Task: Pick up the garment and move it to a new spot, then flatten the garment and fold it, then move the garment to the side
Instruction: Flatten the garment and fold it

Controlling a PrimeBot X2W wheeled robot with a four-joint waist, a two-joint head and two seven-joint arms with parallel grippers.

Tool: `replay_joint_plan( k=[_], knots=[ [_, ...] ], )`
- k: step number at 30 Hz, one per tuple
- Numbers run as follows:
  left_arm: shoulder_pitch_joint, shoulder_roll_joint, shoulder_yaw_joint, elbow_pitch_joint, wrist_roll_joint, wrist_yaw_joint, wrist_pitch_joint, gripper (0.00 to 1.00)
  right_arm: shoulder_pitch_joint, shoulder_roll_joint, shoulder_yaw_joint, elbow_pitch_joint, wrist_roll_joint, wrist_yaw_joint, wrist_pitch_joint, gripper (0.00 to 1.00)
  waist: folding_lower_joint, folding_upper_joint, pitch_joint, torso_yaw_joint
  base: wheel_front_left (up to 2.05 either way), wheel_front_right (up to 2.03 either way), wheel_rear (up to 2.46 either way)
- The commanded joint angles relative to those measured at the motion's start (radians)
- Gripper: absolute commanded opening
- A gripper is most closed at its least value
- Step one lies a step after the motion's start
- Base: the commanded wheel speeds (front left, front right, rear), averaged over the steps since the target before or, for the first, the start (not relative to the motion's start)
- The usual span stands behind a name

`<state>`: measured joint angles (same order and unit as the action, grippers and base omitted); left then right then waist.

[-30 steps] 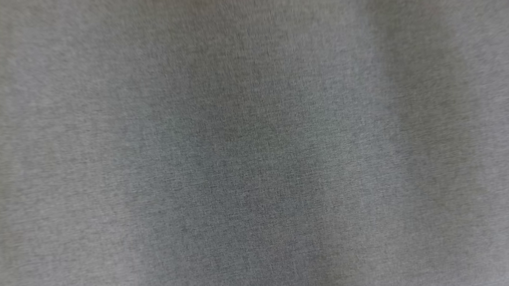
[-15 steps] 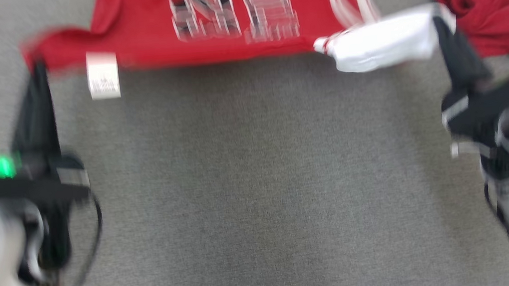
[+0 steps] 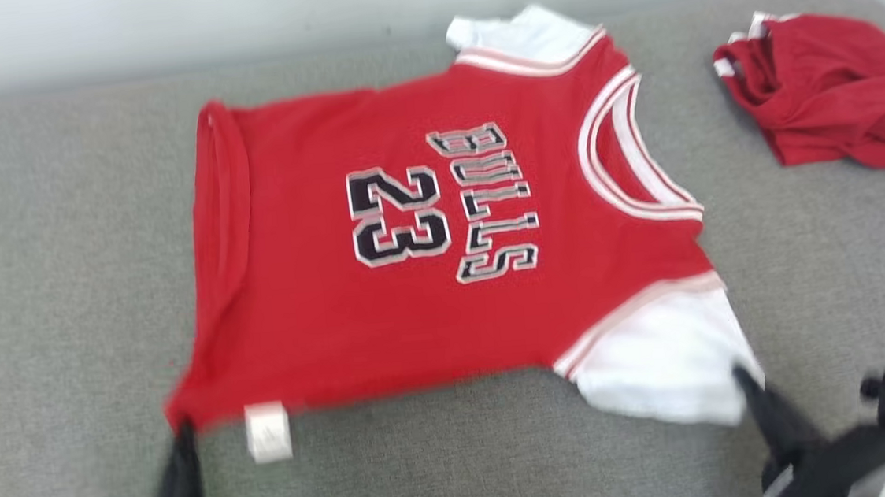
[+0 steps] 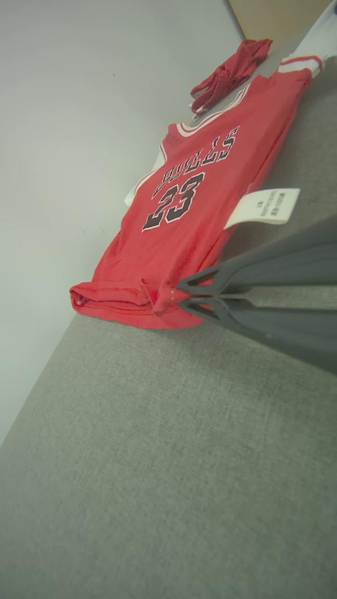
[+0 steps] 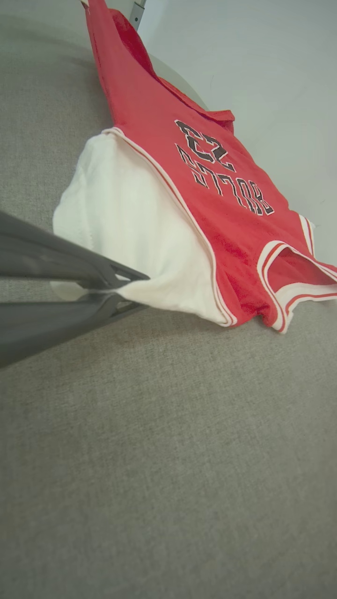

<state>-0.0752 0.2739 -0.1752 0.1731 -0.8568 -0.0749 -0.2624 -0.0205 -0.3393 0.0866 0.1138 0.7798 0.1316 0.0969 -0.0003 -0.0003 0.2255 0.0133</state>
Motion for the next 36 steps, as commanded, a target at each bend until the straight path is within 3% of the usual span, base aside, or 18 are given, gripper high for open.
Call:
replay_joint_plan(
  k=[1, 10, 18, 23, 29, 36],
  knots=[
    [0.035, -0.003, 0.0, 0.016, 0.036, -0.008, -0.003, 0.0, 0.035, 0.002, -0.01, -0.005, -0.012, -0.002, 0.012, 0.0, 0.0003, 0.0003, -0.029, -0.005, 0.0, 0.0, 0.0],
    [0.179, -0.089, 0.061, 0.124, 0.146, -0.047, -0.003, 0.0, 0.242, 0.065, -0.085, -0.03, -0.004, -0.002, 0.123, 0.0, 0.0003, 0.0003, -0.091, -0.015, 0.0, 0.0, 0.0],
    [0.197, -0.112, 0.103, 0.127, 0.217, -0.056, -0.003, 0.0, 0.327, 0.119, -0.122, -0.109, 0.022, -0.002, 0.196, 0.0, 0.0003, 0.0003, -0.092, -0.001, 0.0, 0.0, 0.0],
    [0.173, -0.117, 0.097, 0.085, 0.25, -0.055, -0.003, 0.0, 0.273, 0.154, -0.157, -0.165, 0.049, -0.002, 0.197, 0.0, 0.0003, 0.0003, -0.097, -0.002, 0.0, 0.0, 0.0],
    [0.125, -0.077, 0.056, 0.027, 0.31, -0.055, -0.003, 0.0, 0.159, 0.138, -0.19, -0.201, 0.04, -0.002, 0.231, 0.0, 0.0003, 0.0003, -0.095, 0.004, 0.0, 0.0, 0.0],
    [-0.013, 0.001, -0.022, 0.082, 0.334, -0.055, 0.009, 0.0, -0.059, 0.128, -0.189, -0.086, -0.015, -0.002, 0.303, 0.0, 0.0003, 0.0003, -0.071, 0.008, 0.0, 0.0, 0.0]
  ],
)
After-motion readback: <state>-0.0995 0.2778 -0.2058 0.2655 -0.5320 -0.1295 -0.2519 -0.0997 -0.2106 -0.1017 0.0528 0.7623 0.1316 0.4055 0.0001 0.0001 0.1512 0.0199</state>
